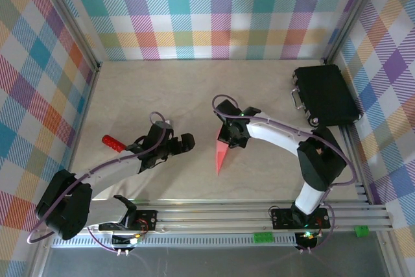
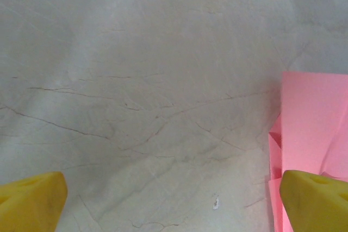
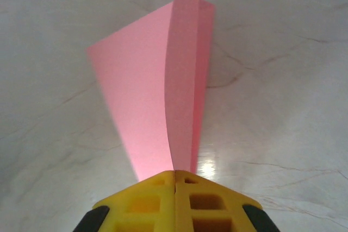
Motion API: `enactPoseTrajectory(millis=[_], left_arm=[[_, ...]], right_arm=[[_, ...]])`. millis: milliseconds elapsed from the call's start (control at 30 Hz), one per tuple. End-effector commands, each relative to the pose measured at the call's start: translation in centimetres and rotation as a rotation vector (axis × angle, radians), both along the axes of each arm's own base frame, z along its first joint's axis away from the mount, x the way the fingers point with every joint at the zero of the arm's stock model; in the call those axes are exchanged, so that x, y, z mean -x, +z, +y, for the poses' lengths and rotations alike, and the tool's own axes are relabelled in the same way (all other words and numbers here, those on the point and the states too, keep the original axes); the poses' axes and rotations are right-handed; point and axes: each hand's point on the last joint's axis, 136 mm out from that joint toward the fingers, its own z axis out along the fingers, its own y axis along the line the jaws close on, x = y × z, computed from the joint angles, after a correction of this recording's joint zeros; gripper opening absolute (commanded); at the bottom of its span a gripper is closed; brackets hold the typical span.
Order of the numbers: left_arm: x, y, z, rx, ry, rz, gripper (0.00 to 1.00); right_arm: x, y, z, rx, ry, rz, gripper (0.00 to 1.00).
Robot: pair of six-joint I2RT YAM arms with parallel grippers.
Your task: Fold a paper plane with a square sheet of paper (pick it up from the middle)
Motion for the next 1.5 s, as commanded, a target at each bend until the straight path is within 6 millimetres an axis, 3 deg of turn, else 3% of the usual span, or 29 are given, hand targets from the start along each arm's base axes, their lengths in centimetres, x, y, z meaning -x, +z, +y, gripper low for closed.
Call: enactPoseTrajectory(millis=[0, 133, 333, 633, 767, 1133, 1300, 1467], left_arm=[[0.4, 0.0, 0.7, 0.048, 0.036, 0.023, 1.00], [0.3, 0.5, 0.9, 0.081, 0.047, 0.002, 1.00], [0.2, 0.9, 1.1, 0.091, 0.071, 0.004, 1.00], [0.2, 0.8, -0.2, 0.151, 0.051, 0.037, 0.96], [0.2, 0.6, -1.3, 0.195, 0.014, 0.059, 0.93], [0.4, 0.6, -7.0, 0.321, -0.173, 0.118, 0.77], [0.2, -0.7, -8.4, 0.292, -0.175, 0.165, 0.51], [0.0, -1.9, -10.3, 0.309, -0.198, 0.206, 0.40]], right_arm=[[-1.2, 3.3, 3.2, -0.141, 0.175, -0.118, 0.04], [-1.2, 3.9, 5.7, -0.303, 0.301, -0.149, 0.05], [-0.6, 2.1, 7.2, -0.461, 0.383, -0.113, 0.05], [-0.3, -2.6, 4.3, -0.478, 0.354, -0.024, 0.06], [-0.3, -3.7, 2.6, -0.464, 0.341, -0.002, 0.08], [-0.4, -4.2, 1.7, -0.468, 0.327, -0.001, 0.08], [-0.4, -4.4, 1.6, -0.469, 0.319, 0.004, 0.07], [-0.4, -4.5, 1.6, -0.470, 0.315, 0.011, 0.06]])
